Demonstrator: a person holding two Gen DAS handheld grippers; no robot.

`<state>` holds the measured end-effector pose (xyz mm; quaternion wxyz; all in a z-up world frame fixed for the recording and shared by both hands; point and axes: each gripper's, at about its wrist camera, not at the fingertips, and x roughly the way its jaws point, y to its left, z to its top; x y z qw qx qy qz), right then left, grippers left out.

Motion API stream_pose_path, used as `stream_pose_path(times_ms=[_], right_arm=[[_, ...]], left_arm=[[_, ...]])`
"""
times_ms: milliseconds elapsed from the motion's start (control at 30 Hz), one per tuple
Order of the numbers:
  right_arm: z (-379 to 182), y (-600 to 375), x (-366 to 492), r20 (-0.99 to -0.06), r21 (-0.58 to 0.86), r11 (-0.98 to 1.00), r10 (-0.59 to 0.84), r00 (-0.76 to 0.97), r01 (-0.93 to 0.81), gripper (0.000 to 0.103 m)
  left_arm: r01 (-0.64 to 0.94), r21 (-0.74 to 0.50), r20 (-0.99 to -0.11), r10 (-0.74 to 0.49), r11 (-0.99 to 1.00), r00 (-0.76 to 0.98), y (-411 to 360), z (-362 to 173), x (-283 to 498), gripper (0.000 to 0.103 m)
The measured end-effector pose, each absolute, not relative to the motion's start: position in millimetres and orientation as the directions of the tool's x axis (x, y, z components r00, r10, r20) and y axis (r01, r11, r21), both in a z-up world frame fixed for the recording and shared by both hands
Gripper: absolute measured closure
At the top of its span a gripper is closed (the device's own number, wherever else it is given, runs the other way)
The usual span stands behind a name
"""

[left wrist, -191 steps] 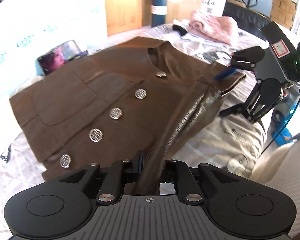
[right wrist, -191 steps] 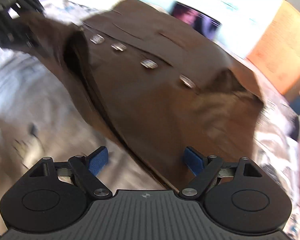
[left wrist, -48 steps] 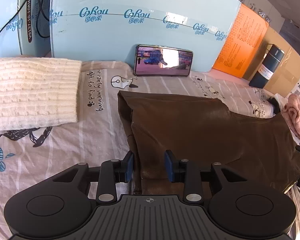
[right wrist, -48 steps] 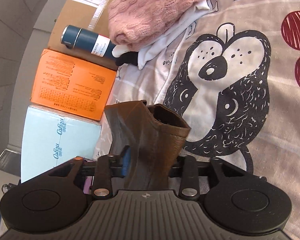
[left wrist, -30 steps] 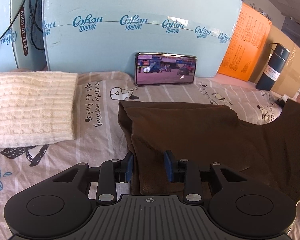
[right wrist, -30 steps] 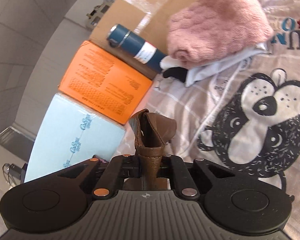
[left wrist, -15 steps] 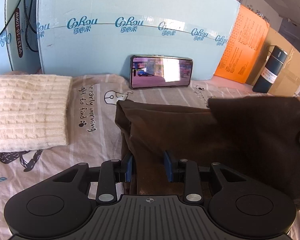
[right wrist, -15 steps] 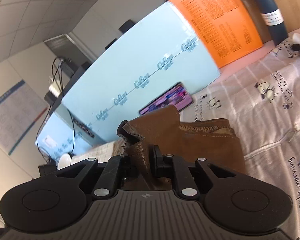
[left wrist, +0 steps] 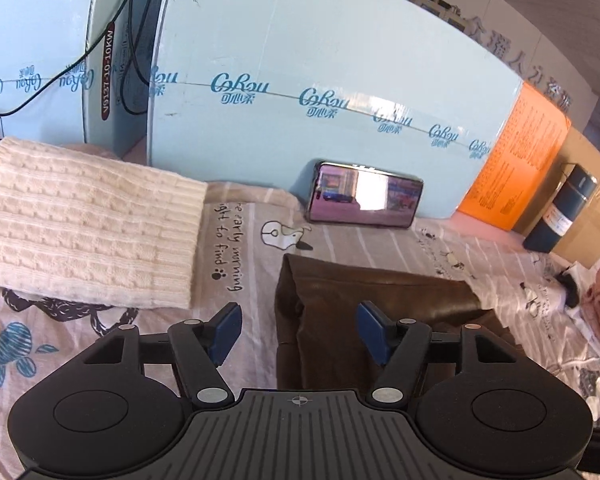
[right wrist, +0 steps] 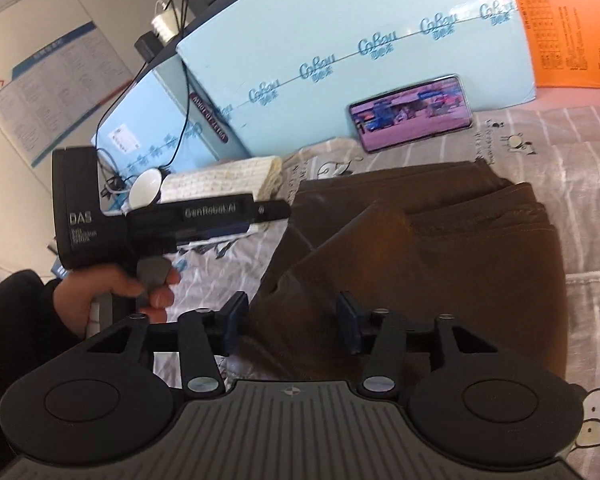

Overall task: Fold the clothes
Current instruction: 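Grasp the folded brown vest with both grippers at its edge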

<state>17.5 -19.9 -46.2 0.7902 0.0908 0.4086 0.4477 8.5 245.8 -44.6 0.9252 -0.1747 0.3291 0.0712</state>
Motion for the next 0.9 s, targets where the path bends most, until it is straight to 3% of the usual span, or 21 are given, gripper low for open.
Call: stream_pose_path(times_ms=[167,300,533,600,633,667,800,900], right_arm=[[-48,-12,15,-0.584,0.525,0.533,0.793,0.174,-0.664,0.04],[-41,-23,13,-0.569,0.508,0.532,0.798,0.2,-0.677,0.03],[-42,-65,23,-0.613,0.454,0.66,0.719,0.327,-0.598,0.027],[-47,-78,27,-0.626,0.46,0.699,0.693,0.359,-0.548,0.027],[-49,-83,29,-0.63,0.462,0.714,0.681,0.372,-0.525,0.027],[-51,-87,30,-0.633,0.465,0.726,0.673,0.383,-0.506,0.027],[-54,-99,33,-0.635,0.465,0.751,0.652,0.413,-0.47,0.027],[-55,-103,36,-0.631,0.468,0.759,0.646,0.43,-0.454,0.027]], left_arm=[[-0.13,-0.328,-0.613,-0.106,0.936,0.783,230,-39,11,0.033],[-0.062,-0.335,-0.645,-0.181,0.94,0.742,213,-45,17,0.031],[0.012,-0.33,-0.721,-0.261,0.944,0.642,184,-63,26,0.032],[0.043,-0.29,-0.73,-0.25,0.956,0.636,175,-68,25,0.041],[0.064,-0.262,-0.73,-0.241,0.963,0.64,171,-68,23,0.065],[0.087,-0.232,-0.725,-0.232,0.969,0.648,168,-68,21,0.08],[0.093,-0.234,-0.678,-0.231,0.968,0.698,180,-56,13,0.086],[0.075,-0.186,-0.714,-0.187,0.98,0.674,185,-64,14,0.085]])
